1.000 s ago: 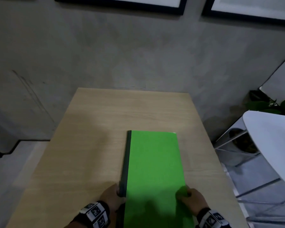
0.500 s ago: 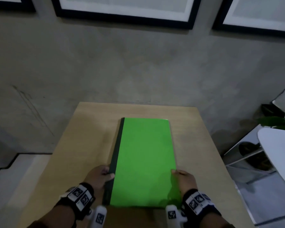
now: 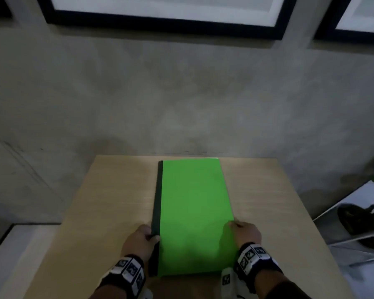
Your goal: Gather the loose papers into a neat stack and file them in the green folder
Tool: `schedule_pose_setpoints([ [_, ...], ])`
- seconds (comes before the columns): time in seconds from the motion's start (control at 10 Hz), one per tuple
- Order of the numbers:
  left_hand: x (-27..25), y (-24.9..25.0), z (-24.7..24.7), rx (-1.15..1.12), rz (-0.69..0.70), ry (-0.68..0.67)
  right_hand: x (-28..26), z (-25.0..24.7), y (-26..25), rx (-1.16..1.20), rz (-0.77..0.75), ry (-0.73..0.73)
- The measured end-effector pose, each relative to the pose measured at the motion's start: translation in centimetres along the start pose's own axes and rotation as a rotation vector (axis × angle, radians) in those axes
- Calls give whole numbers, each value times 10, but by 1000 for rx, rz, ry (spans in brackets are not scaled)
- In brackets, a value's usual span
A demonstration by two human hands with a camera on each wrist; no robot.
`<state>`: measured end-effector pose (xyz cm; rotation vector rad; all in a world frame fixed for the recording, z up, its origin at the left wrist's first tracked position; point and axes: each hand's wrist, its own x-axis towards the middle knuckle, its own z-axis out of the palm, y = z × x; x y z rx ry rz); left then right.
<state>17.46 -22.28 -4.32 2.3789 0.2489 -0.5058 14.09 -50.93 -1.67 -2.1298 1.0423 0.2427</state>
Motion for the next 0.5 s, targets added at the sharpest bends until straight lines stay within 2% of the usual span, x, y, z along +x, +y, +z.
schedule_pose_setpoints([
  [0.1,8,-4,-2,12,21,-5,5,0,-3,-3,18,-4],
  [0.2,9,-7,-3,8,25,-14,3,1,1,-45,-39,-11],
  [0.3,-5,-4,-12,-67,4,-35,-10,-7,5,-101,-110,-58],
  [0.4,-29,-11,-27,-105,27,18,-26,-28,19,-117,-158,-95],
  [0.5,-73,-44,-47,-123,16,3,-55,-56,67,-167,-198,-127],
])
